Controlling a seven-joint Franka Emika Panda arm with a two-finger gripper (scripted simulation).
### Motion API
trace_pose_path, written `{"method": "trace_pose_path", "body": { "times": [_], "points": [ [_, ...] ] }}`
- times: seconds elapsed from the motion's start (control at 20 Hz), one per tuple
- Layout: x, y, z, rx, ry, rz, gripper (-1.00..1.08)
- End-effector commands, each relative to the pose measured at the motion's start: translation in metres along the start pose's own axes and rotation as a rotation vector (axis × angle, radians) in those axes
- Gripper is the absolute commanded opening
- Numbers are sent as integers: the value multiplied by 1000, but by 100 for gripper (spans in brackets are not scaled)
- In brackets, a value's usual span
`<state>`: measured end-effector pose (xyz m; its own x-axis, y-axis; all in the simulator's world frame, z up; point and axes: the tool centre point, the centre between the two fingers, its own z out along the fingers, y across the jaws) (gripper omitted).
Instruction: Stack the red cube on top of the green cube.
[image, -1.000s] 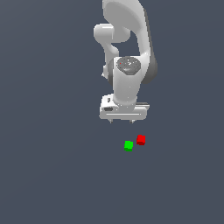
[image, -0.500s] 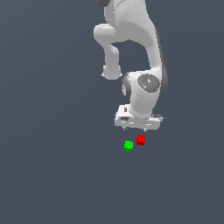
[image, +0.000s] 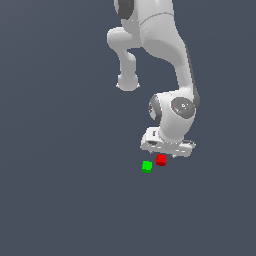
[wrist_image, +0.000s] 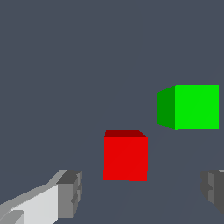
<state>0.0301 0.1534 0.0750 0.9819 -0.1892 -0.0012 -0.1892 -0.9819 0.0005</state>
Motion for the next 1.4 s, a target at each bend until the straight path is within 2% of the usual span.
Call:
{"method": "trace_pose_path", "body": {
  "times": [0.0,0.35,0.85,1.1,1.15,1.35],
  "points": [
    [2,-4,3,0,1,10,100],
    [2,-5,7,0,0,10,100],
    [2,-7,50,0,1,14,100],
    [4,-7,55,1,1,15,100],
    [4,-7,55,1,1,15,-100],
    [4,-7,55,1,1,15,-100]
  ]
}}
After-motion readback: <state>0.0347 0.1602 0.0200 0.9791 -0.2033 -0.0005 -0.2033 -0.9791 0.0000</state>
